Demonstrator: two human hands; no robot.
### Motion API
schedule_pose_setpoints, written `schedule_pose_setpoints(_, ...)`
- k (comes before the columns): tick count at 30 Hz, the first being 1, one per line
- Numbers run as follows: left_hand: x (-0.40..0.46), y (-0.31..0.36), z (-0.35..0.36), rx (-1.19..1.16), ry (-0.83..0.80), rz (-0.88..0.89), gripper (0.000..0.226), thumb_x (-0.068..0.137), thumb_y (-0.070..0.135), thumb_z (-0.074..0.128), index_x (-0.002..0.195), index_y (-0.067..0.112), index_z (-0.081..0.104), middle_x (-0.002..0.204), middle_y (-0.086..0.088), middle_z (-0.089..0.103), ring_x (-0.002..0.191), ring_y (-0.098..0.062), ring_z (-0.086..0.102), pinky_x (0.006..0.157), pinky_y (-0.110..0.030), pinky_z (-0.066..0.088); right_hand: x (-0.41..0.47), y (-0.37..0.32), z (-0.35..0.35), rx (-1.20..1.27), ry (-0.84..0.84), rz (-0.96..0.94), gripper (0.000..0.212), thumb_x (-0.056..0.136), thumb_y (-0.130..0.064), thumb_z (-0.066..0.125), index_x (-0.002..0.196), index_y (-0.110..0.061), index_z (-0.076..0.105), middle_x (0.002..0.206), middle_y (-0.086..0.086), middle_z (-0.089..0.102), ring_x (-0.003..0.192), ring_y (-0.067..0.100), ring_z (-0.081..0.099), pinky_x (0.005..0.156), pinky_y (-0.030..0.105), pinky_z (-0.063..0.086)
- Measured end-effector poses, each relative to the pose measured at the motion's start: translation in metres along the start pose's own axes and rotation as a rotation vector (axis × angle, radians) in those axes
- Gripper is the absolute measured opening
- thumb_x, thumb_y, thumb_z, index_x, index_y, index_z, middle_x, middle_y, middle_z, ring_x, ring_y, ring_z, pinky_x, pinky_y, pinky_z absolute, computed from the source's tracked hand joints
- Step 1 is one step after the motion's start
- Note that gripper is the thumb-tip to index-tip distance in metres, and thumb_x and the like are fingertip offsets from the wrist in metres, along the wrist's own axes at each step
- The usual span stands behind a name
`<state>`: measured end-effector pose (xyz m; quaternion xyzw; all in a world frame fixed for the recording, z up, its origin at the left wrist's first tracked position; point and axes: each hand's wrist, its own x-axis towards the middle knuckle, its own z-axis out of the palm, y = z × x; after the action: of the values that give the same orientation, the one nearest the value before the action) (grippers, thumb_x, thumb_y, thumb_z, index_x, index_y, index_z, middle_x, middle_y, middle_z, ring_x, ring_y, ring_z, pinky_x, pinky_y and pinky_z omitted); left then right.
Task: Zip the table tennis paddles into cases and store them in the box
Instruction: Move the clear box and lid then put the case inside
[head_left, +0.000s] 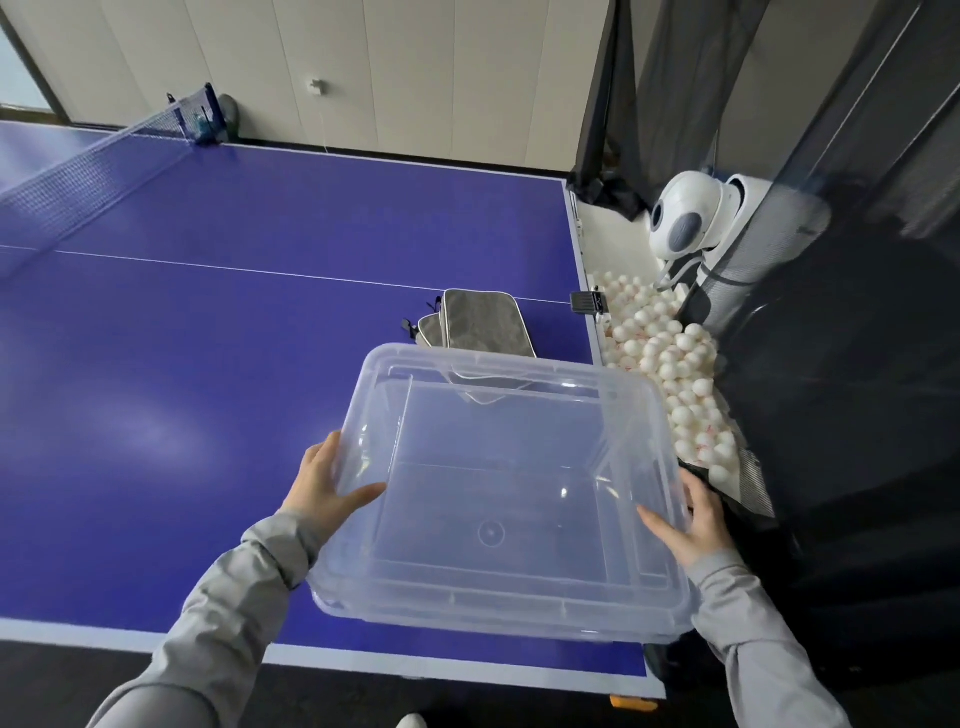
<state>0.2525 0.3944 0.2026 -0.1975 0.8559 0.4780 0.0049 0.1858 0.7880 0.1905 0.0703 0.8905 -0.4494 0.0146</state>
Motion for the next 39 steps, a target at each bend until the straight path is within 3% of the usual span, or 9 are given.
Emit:
schedule_pose_setpoints(3,0.006,0.020,-0.011,-0.194,-0.037,0.007,0.084,0.078,0.014,0.075,0.144,0.025,0.024,0.124,-0.011,0.052,0.099,-0.025,0.058,0.085,-0.034,0.045,0.014,-0.017,-0.007,0.100,-0.003,-0.027,0.074,0.075,-0.003,0.073,0.138,-0.003,0.034,0.142,0.016,0.039,0.132,0.029,0.037,0.113,0.036,0.027)
schedule_pose_setpoints(7,0.017,0.037,-0.026,-0.226,-0.006,-0.016,0.080,0.079,0.016,0.074,0.142,0.026,0.026,0.076,-0.004,0.054,0.054,-0.019,0.051,0.046,-0.024,0.047,0.036,-0.046,-0.002,0.183,0.011,-0.047,0.075,0.078,-0.005,0.072,0.141,-0.009,0.031,0.143,0.012,0.040,0.131,0.025,0.039,0.105,0.027,0.030)
schedule_pose_setpoints(12,0.039,0.046,-0.057,-0.265,0.076,-0.062,0.067,0.076,0.015,0.077,0.133,0.017,0.042,0.071,-0.004,0.051,0.046,-0.016,0.042,0.036,-0.019,0.041,0.068,-0.084,0.018,0.196,-0.016,-0.057,0.073,0.076,-0.004,0.073,0.139,-0.005,0.035,0.138,0.019,0.044,0.117,0.028,0.050,0.101,0.033,0.037)
schedule_pose_setpoints(18,0.062,0.039,-0.111,-0.393,0.142,-0.124,0.059,0.073,0.001,0.076,0.124,0.019,0.052,0.070,-0.004,0.060,0.042,-0.014,0.057,0.038,-0.022,0.047,0.097,-0.129,0.057,0.160,-0.051,-0.041,0.079,0.072,-0.019,0.079,0.138,-0.013,0.036,0.131,0.018,0.047,0.113,0.028,0.050,0.091,0.036,0.045)
schedule_pose_setpoints(22,0.086,0.019,-0.152,-0.402,0.159,-0.138,0.063,0.074,-0.005,0.072,0.129,0.016,0.050,0.067,-0.004,0.058,0.038,-0.007,0.056,0.039,-0.020,0.048,0.115,-0.164,0.101,0.143,-0.098,-0.020,0.078,0.069,-0.022,0.081,0.134,-0.013,0.040,0.103,0.015,0.053,0.063,0.023,0.051,0.054,0.025,0.049)
schedule_pose_setpoints(29,0.166,-0.030,-0.236,-0.358,0.281,-0.191,0.054,0.070,-0.004,0.075,0.120,0.002,0.056,0.072,-0.004,0.059,0.035,-0.005,0.055,0.039,-0.017,0.047,0.141,-0.237,0.211,0.140,-0.059,-0.001,0.075,0.066,-0.026,0.082,0.129,-0.013,0.044,0.093,0.006,0.056,0.070,0.025,0.055,0.074,0.042,0.052)
schedule_pose_setpoints(32,0.213,-0.055,-0.276,-0.254,0.269,-0.215,0.041,0.058,0.013,0.079,0.097,0.011,0.069,0.069,-0.001,0.067,0.054,-0.015,0.062,0.060,-0.026,0.055,0.152,-0.268,0.263,0.147,-0.002,0.018,0.070,0.066,-0.025,0.083,0.124,-0.010,0.047,0.090,0.003,0.061,0.075,0.024,0.058,0.066,0.032,0.049)
schedule_pose_setpoints(35,0.265,-0.081,-0.307,-0.183,0.251,-0.205,0.052,0.061,0.017,0.081,0.110,0.015,0.065,0.096,-0.007,0.070,0.085,-0.026,0.068,0.086,-0.040,0.055,0.162,-0.291,0.312,0.105,0.040,0.053,0.068,0.068,-0.025,0.082,0.123,-0.006,0.048,0.104,0.013,0.064,0.080,0.022,0.056,0.075,0.029,0.046)
schedule_pose_setpoints(39,0.329,-0.112,-0.329,-0.095,0.211,-0.185,0.052,0.067,0.014,0.082,0.114,0.010,0.061,0.109,-0.011,0.066,0.093,-0.028,0.062,0.085,-0.032,0.048,0.179,-0.304,0.361,0.016,0.004,0.077,0.072,0.071,-0.028,0.079,0.130,-0.006,0.044,0.121,0.013,0.059,0.099,0.024,0.056,0.090,0.028,0.041)
